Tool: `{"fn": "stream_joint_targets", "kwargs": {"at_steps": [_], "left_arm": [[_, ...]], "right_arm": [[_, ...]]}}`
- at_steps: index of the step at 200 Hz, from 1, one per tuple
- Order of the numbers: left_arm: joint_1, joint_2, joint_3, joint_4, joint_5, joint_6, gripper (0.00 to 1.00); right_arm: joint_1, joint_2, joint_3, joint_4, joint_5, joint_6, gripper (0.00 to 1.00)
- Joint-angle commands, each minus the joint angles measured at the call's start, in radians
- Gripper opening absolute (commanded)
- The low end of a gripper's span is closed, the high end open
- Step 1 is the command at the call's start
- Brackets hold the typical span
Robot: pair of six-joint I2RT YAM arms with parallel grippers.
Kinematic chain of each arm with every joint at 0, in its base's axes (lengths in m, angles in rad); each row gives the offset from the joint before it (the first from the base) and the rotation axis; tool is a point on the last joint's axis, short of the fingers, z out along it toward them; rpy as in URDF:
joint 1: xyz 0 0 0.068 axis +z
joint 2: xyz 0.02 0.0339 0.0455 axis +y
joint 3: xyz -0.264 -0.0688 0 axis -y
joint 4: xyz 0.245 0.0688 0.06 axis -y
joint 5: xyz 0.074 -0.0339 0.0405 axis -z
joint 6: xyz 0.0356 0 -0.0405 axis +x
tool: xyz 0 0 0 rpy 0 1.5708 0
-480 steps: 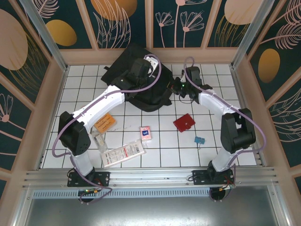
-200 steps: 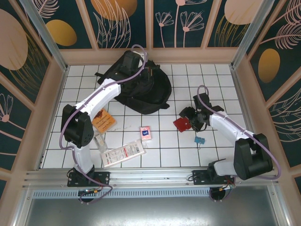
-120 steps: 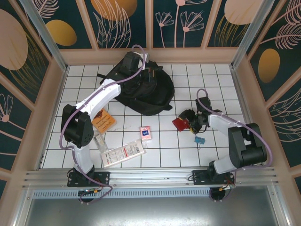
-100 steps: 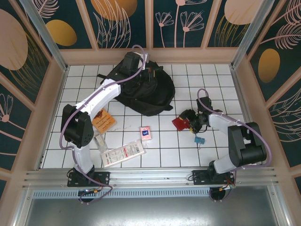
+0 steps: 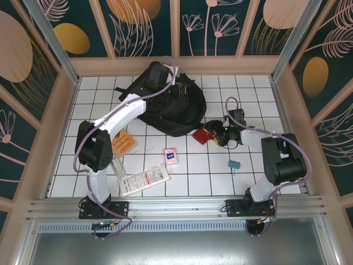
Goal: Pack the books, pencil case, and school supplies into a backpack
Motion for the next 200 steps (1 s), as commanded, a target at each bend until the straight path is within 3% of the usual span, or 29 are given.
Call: {"fn": "stream_joint_targets", "kwargs": {"at_steps": [1, 52, 114, 153, 200], "left_arm": [[-0.009, 0.01, 0.014, 0.039, 0.029, 0.004, 0.0], [-0.01, 0.013, 0.017, 0.043, 0.046, -0.006, 0.0], [-0.012, 0.018, 0.017, 0.045, 0.053, -0.009, 0.0], [-0.012, 0.013, 0.022, 0.043, 0.054, -0.006, 0.0], [-0.012, 0.002, 0.028, 0.039, 0.048, -0.003, 0.0]], "right_arm": [[0.014, -0.005, 0.048, 0.096, -0.019, -0.042, 0.72], [0.013, 0.038, -0.03, 0.286, -0.089, -0.007, 0.71], [0.034, 0.095, -0.039, 0.491, -0.145, 0.121, 0.6], [0.065, 0.173, 0.023, 0.425, -0.103, 0.101, 0.42], [0.072, 0.183, 0.01, 0.413, -0.074, 0.091, 0.11]]}}
